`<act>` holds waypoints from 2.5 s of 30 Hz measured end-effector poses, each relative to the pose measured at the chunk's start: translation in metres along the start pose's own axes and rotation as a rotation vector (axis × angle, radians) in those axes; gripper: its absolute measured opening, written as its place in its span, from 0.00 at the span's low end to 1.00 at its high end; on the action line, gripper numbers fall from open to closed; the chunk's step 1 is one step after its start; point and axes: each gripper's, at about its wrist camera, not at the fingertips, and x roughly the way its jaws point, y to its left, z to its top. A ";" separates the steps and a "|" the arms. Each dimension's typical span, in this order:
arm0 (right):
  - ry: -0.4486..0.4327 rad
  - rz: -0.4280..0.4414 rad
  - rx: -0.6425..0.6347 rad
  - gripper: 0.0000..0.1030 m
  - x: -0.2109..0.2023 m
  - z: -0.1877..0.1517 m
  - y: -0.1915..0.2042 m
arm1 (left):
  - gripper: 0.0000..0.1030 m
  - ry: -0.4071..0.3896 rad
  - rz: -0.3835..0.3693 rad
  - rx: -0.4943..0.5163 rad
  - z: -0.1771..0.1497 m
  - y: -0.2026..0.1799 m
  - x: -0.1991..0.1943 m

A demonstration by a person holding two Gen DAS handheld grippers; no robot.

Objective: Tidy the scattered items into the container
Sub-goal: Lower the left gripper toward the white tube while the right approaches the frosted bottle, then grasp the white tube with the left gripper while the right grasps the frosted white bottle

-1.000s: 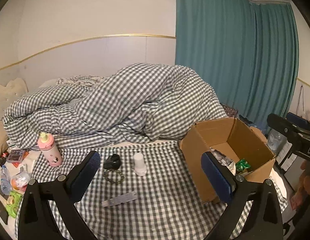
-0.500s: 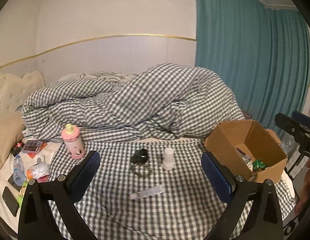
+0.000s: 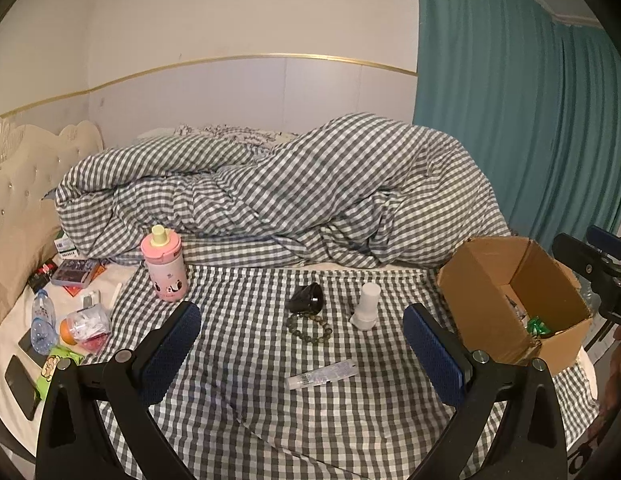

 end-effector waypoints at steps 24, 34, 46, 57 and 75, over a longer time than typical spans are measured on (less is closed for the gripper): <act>0.145 0.043 -0.005 0.99 0.097 -0.022 0.016 | 1.00 0.189 -0.019 0.067 -0.039 0.010 0.102; 0.210 0.072 -0.004 0.99 0.143 -0.035 0.025 | 1.00 0.286 -0.076 0.144 -0.072 0.004 0.151; 0.291 0.108 0.001 0.99 0.209 -0.058 0.031 | 1.00 0.368 -0.166 0.264 -0.104 -0.001 0.200; 0.348 0.128 0.007 0.99 0.258 -0.071 0.033 | 1.00 0.419 -0.249 0.341 -0.117 -0.010 0.242; 0.381 0.158 -0.002 0.98 0.299 -0.078 0.048 | 0.26 0.471 -0.370 0.326 -0.129 -0.014 0.259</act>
